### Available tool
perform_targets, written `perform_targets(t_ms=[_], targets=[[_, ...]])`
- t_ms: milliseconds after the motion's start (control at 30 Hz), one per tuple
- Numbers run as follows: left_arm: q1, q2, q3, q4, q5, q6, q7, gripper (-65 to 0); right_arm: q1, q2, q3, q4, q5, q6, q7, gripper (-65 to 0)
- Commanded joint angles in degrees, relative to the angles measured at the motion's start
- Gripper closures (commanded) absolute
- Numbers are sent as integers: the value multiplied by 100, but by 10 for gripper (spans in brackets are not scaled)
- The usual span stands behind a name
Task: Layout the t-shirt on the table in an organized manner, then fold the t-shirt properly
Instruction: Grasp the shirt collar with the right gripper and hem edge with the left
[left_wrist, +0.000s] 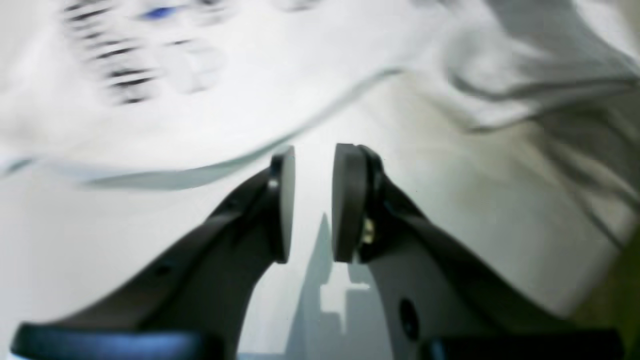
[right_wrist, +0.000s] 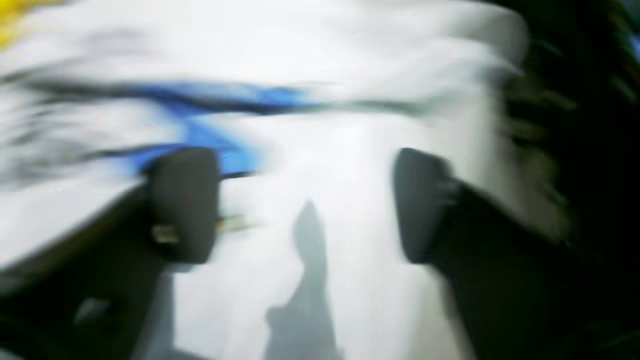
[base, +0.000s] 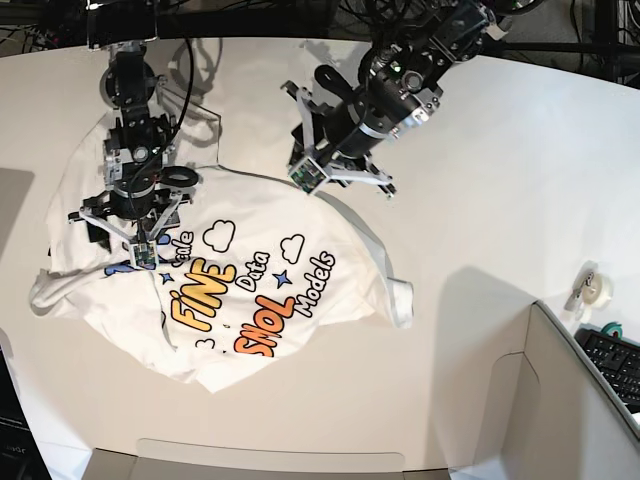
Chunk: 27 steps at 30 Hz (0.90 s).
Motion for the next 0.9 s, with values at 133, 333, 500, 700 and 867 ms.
perform_targets(t_ms=[133,333,500,700,867], targets=[[-438,-9,-454,82,-18,26,-116,-118,-616,-10,21,376,-134,-66,58,0],[-983,-1,-1289,-349,-27,26,-116,-253,-1390,8,21,1001,-160,-66,22,0],[-1695,17,-1746,-1219,-53,26,-116,-254,-1944,43,38,1009,-169,-66,14,0],[-2346,668,-2608,-2353,-62,18,-116,-255,-2357,16,3,983,-169,-75,-4,0],[-2469,1239,-3381,-3021,-62,9,-160,-256,-2366,25,3,983,-169,-75,-391,0]])
